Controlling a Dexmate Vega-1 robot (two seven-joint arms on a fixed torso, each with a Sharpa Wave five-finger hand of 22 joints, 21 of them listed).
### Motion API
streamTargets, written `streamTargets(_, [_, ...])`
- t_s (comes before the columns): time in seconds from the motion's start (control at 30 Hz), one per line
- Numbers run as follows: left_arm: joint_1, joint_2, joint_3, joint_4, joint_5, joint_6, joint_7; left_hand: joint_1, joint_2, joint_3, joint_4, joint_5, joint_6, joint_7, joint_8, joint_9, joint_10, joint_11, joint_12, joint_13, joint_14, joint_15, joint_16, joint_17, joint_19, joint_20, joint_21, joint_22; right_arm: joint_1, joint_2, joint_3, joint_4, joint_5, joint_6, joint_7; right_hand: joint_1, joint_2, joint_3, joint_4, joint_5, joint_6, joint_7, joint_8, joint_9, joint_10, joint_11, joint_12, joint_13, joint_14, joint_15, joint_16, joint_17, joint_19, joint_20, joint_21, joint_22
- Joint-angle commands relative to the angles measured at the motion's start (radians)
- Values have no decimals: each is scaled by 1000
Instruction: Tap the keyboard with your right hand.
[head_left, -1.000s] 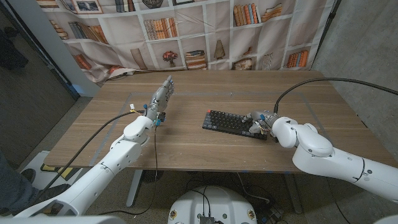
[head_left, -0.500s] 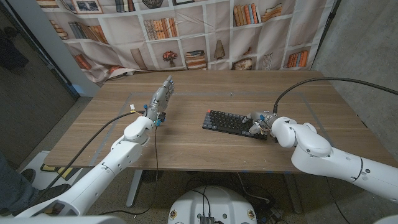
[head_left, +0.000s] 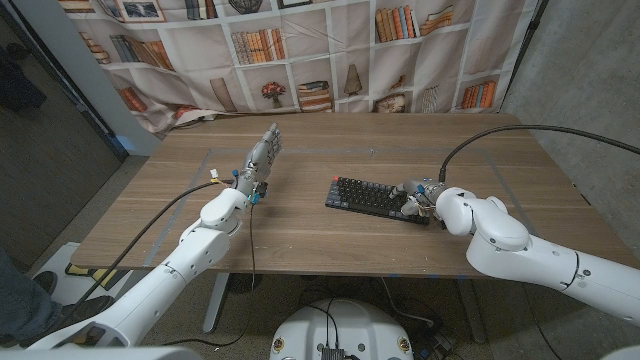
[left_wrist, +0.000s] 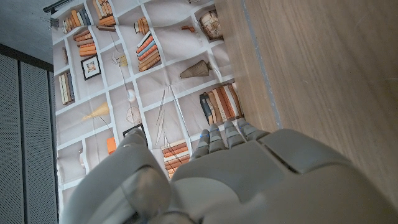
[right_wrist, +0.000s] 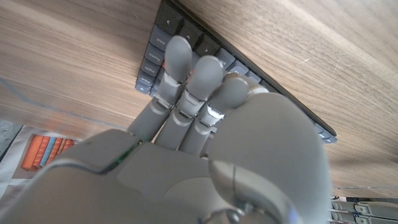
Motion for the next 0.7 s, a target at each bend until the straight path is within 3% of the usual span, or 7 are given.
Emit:
streamTargets(0.03, [-3,-3,3,13,-5,0,-10,2,2,3,1,-2,9,3,-3,2,5,-3,-1,2,6,1,-3,3,-6,9,-2,3,23,4,-32,3,-17,-19,32,-5,0,10,-1,-5,11,-3,5,2,1,-4,5,1,4,-1,0,1,-5,-5,12,-1])
streamTargets(0.7, [-9,1,1,17,-8,-2,-21,2,3,3,1,-3,11,3,-3,2,5,-4,-2,3,5,2,-3,3,-6,10,-3,3,14,0,-17,-34,-60,-36,10,-5,4,15,-1,-10,16,-12,5,2,1,-4,7,5,-1,-1,0,-7,-12,-5,30,-10])
